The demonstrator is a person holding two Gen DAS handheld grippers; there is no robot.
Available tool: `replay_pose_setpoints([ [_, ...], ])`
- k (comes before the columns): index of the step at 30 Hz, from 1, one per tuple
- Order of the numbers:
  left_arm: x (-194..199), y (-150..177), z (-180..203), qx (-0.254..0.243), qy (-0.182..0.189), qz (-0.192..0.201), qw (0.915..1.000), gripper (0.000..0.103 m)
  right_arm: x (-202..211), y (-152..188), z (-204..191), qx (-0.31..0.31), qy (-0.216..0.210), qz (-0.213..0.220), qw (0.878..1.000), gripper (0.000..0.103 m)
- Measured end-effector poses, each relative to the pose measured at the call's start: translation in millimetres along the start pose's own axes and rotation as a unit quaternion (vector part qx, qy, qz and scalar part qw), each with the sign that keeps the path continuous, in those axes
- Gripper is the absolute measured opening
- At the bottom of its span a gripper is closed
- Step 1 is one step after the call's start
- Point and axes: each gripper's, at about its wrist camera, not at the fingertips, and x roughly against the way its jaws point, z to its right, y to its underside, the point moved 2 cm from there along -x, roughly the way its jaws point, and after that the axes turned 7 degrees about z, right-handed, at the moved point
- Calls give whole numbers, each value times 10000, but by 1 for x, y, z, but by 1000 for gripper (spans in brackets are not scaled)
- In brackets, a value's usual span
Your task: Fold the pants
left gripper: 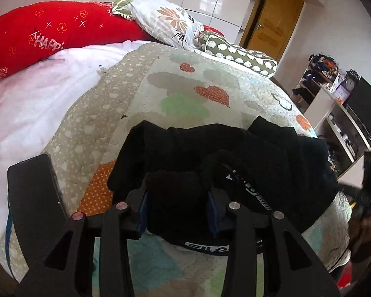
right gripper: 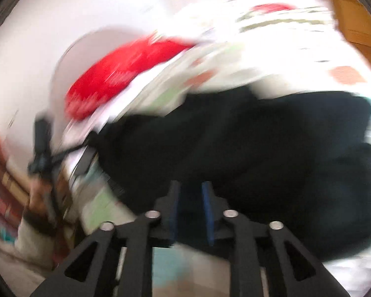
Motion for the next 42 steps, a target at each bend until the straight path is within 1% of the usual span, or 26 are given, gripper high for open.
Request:
replay_pose_setpoints([
  [1, 0, 1, -1, 29, 2, 8, 10000, 37, 12, -4, 17, -210, 174, 160, 9995, 38],
  [2, -1, 1, -1, 62, 5, 17, 10000, 37, 23, -9, 40, -442, 403, 299, 9978, 39],
  [5, -1, 5, -4, 118, -4, 39, 9999, 37, 24, -16, 84, -833, 807, 256, 9929, 39],
  [9, -1, 3, -2, 151, -17, -5, 9999, 37, 0, -24, 114, -1456, 667, 282, 9867, 40],
  [11, -1, 1, -3, 158, 4, -28, 9999, 37, -13, -33, 114, -1470, 504, 392, 9871, 34],
  [12, 0, -1, -4, 175, 10, -39, 9998, 38, -19, -40, 115, -1491, 583, 370, 9864, 11],
  [13, 0, -2, -4, 192, 8, -44, 9998, 38, -17, -43, 114, -1494, 627, 369, 9861, 5],
  [14, 2, -4, -4, 203, 13, -40, 9998, 38, -6, -47, 106, -1373, 542, 518, 9877, 5],
  [16, 10, -6, -4, 141, 71, 30, 9999, 38, 33, -51, 77, -834, 545, 913, 9908, 5],
  [17, 14, -6, -3, 112, 100, 59, 9999, 38, 47, -48, 68, -714, 537, 976, 9912, 5],
  [19, 17, -5, -4, 108, 139, 98, 9998, 38, 74, -36, 54, -544, 602, 1027, 9914, 5],
  [21, 14, 0, -7, 161, 138, 62, 9998, 38, 79, -21, 55, -462, 840, 803, 9921, 5],
  [22, 11, 3, -9, 230, 114, 11, 9997, 39, 73, -8, 60, -454, 947, 538, 9930, 9],
  [24, 9, 8, -14, 405, 159, -12, 9991, 39, 58, 9, 72, -464, 1143, 26, 9924, 11],
  [25, 10, 9, -16, 470, 198, 18, 9987, 39, 53, 16, 78, -526, 1240, -126, 9908, 20],
  [27, 14, 9, -17, 516, 237, 18, 9984, 39, 56, 24, 90, -950, 1083, 102, 9895, 31],
  [28, 15, 7, -16, 506, 234, 14, 9984, 39, 60, 23, 97, -1250, 932, 288, 9873, 39],
  [29, 16, 7, -15, 487, 225, 10, 9986, 39, 64, 21, 102, -1554, 698, 500, 9841, 42],
  [30, 16, 6, -14, 459, 211, 13, 9987, 39, 65, 19, 104, -1693, 537, 655, 9819, 49],
  [31, 16, 5, -13, 444, 208, 24, 9988, 39, 66, 16, 107, -1785, 408, 794, 9799, 53],
  [33, 17, 5, -12, 436, 186, 48, 9989, 39, 62, 12, 116, -2067, 432, 970, 9726, 55],
  [35, 17, 7, -13, 495, 175, 32, 9986, 39, 62, 7, 127, -2435, 488, 987, 9636, 54],
  [36, 19, 8, -13, 513, 178, 38, 9985, 39, 63, 7, 125, -2499, 393, 982, 9625, 54],
  [38, 25, 10, -13, 467, 188, 67, 9987, 41, 67, 5, 115, -2247, 264, 872, 9702, 55],
  [40, 33, 11, -13, 436, 135, 67, 9989, 48, 71, 4, 104, -1727, 652, 658, 9806, 58],
  [42, 43, 10, -14, 490, 133, 152, 9986, 63, 74, 6, 95, -1284, 885, 444, 9868, 58],
])
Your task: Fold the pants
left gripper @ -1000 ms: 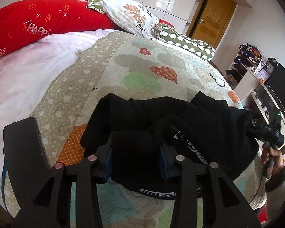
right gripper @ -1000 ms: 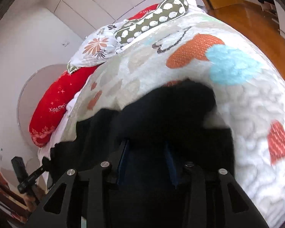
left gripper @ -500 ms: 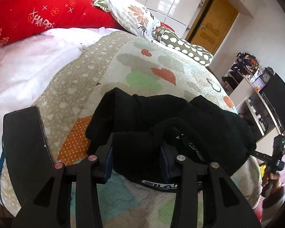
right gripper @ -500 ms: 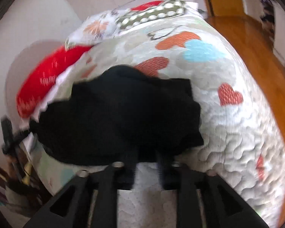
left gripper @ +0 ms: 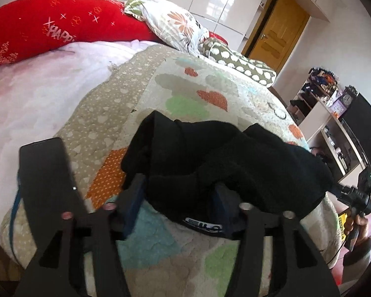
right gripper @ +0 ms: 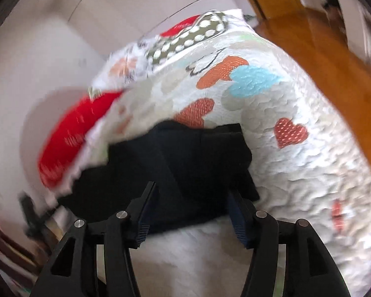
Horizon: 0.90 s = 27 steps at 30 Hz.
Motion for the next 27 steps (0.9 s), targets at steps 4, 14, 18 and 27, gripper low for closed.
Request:
replay_pose_setpoints([
  [4, 20, -6, 5, 111, 119, 251, 9996, 81, 4, 4, 4, 0, -8, -73, 10000, 60],
  [14, -22, 2, 11, 985, 21, -247, 9948, 86, -14, 7, 8, -249, -131, -142, 9995, 63],
  [18, -39, -8, 11, 1352, 93, -133, 9907, 80, -13, 6, 4, -198, -127, -150, 9996, 63],
  [27, -13, -41, 19, 199, -399, 283, 9986, 3, -4, 9, -42, 982, -305, -157, 9946, 28],
])
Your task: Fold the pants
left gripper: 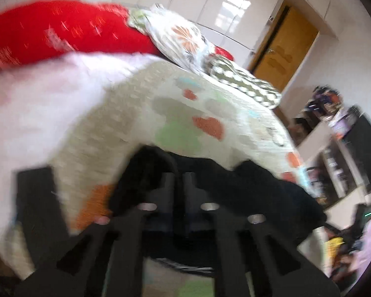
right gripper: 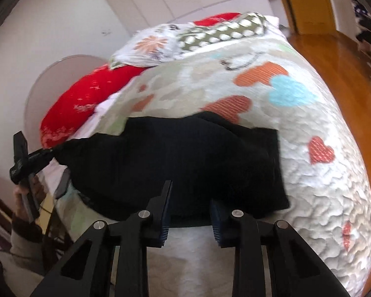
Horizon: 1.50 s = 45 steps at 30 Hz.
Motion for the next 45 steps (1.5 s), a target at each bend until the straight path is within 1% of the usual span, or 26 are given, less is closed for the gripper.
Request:
replay_pose_setpoints([
  [3, -9, 24, -29, 274, -192, -381, 9987, 3, -6, 9, 1, 73, 165, -273, 9995, 31],
  [5, -13, 38, -41, 411, -310, -541, 9972, 4, -10, 17, 11, -108, 271, -518, 9982, 31],
  [7, -8, 44, -42, 471, -262, -497, 9973, 5, -6, 18, 24, -404, 371, -531, 9971, 31],
  [8, -3, 43, -40, 461, -257, -430, 9977, 6, 2, 14, 31, -573, 413, -391, 9967, 32],
  [10, 6, 36, -29, 359, -182, -311, 9987, 26, 15, 6, 39, -723, 491, -93, 9961, 43],
  [11, 10, 32, -23, 311, -161, -222, 9991, 53, 24, -1, 43, -778, 580, 159, 9952, 48],
  [12, 16, 27, -15, 252, -122, -50, 9996, 72, 30, -6, 46, -802, 649, 343, 9941, 54],
  [13, 19, 22, -9, 211, -78, 72, 9997, 75, 33, -11, 48, -808, 716, 487, 9930, 56],
  [18, 28, 6, 20, -245, 23, 442, 9987, 75, 17, -36, 43, -514, 777, 528, 9943, 57],
  [22, -5, 9, 35, -712, -116, 106, 9973, 75, -27, -40, 46, -143, 1170, 104, 9930, 55],
  [23, -14, 11, 35, -746, -136, -13, 9971, 75, -41, -38, 48, -52, 1261, -85, 9920, 52],
  [24, -27, 17, 33, -780, -249, -206, 9964, 75, -49, -35, 50, 14, 1308, -242, 9911, 38],
  [25, -35, 20, 32, -829, -370, -311, 9954, 75, -59, -31, 51, 127, 1297, -408, 9906, 34],
  [28, -50, 39, 19, -825, -626, -596, 9928, 75, -58, -25, 39, 643, 1390, -306, 9877, 19],
  [30, -49, 48, 13, -827, -625, -564, 9930, 75, -44, -29, 44, 505, 1412, -97, 9886, 15],
  [31, -46, 51, 11, -869, -627, -497, 9930, 75, -37, -32, 51, 382, 1481, 33, 9882, 4],
  [33, -45, 53, 6, -881, -698, -442, 9927, 77, -37, -36, 65, 260, 1714, 50, 9848, 4],
  [35, -45, 53, 2, -771, -710, -453, 9935, 79, -46, -36, 76, 167, 1776, -131, 9839, 5],
  [36, -44, 51, -1, -673, -721, -489, 9939, 79, -48, -37, 75, 262, 1912, -168, 9811, 9],
  [37, -43, 48, -2, -590, -719, -520, 9943, 79, -47, -41, 72, 370, 2167, -140, 9754, 16],
  [38, -40, 45, -3, -529, -719, -517, 9947, 79, -42, -47, 69, 406, 2459, -78, 9684, 16],
  [39, -35, 40, -2, -504, -699, -415, 9954, 79, -36, -55, 63, 345, 2445, 59, 9690, 18],
  [41, -30, 30, 2, -548, -654, -240, 9961, 79, -30, -71, 41, 233, 1693, 355, 9846, 33],
  [42, -30, 23, 5, -579, -640, -162, 9961, 79, -34, -77, 28, 292, 1384, 360, 9893, 46],
  [43, -33, 18, 6, -580, -652, -121, 9961, 79, -44, -83, 8, 441, 1045, 320, 9930, 52],
  [45, -42, 10, 4, -527, -725, -109, 9959, 79, -74, -92, -35, 855, 411, 190, 9953, 53],
])
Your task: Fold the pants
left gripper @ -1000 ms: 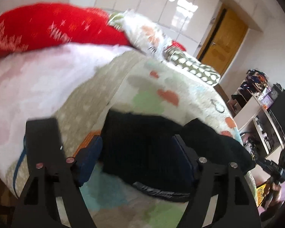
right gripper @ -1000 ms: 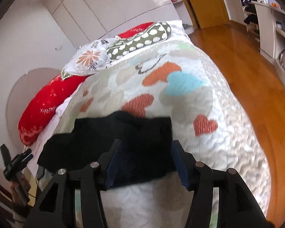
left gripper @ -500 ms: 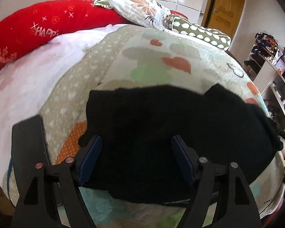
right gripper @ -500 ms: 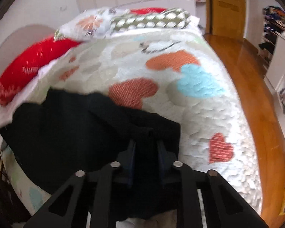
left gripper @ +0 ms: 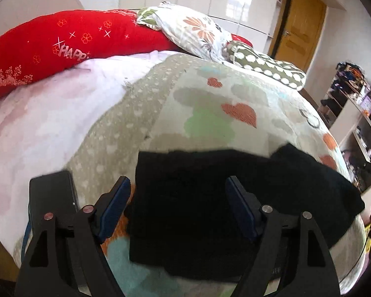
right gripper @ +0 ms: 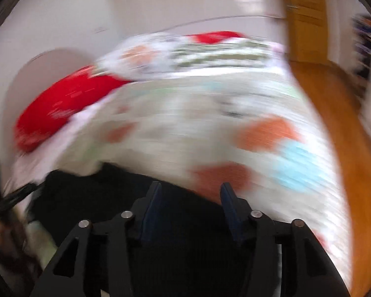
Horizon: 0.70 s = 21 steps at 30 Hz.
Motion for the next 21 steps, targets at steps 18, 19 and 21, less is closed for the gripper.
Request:
replay_pose_setpoints([
  [18, -36, 35, -18, 209, -93, -672, 9975, 80, -161, -35, -104, 643, -545, -602, 9946, 0],
  [19, -38, 35, -19, 269, -90, -704, 9971, 81, -171, -30, -102, 536, -616, -822, 9933, 0],
  [21, -35, 32, -23, 356, -44, -715, 9968, 80, -176, -19, -104, 501, -621, -1067, 9911, 5],
])
